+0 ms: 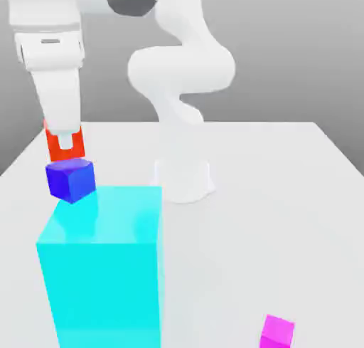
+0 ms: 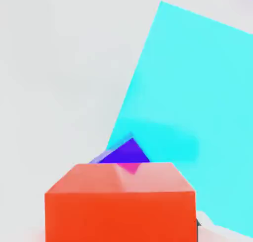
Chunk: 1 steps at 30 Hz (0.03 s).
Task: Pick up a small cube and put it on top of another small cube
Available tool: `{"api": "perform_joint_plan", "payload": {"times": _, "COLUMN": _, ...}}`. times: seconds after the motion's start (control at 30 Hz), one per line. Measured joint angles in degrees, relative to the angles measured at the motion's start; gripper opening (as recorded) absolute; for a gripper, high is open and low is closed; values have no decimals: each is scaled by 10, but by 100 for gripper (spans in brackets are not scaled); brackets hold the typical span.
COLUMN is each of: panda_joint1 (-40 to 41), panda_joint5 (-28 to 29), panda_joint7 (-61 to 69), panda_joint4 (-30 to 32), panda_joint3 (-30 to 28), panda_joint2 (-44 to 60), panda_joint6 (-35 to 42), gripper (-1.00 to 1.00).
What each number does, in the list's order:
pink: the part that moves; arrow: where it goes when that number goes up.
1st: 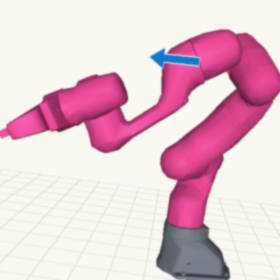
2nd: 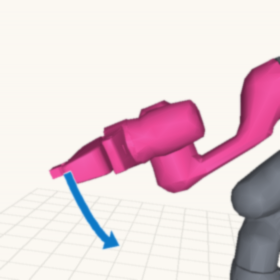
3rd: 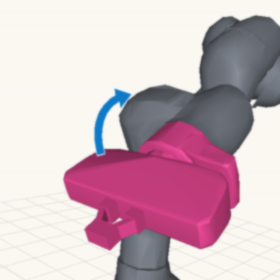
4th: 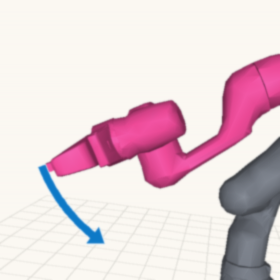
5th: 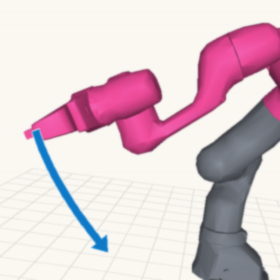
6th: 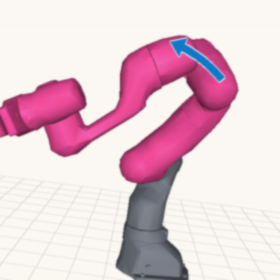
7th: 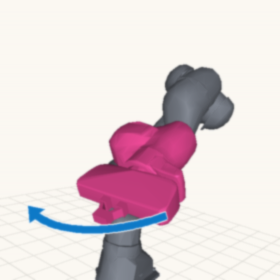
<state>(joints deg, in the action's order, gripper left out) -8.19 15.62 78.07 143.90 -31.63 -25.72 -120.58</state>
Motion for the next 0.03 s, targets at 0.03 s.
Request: {"api": "perform_joint_plan", "payload": {"times": 0.03, "panda_joint1": 0, "panda_joint5": 0, "panda_joint7": 0, "panda_joint4": 0, "panda_joint3": 0, "panda_joint2": 0, "panda_joint6": 0, "gripper": 100}}
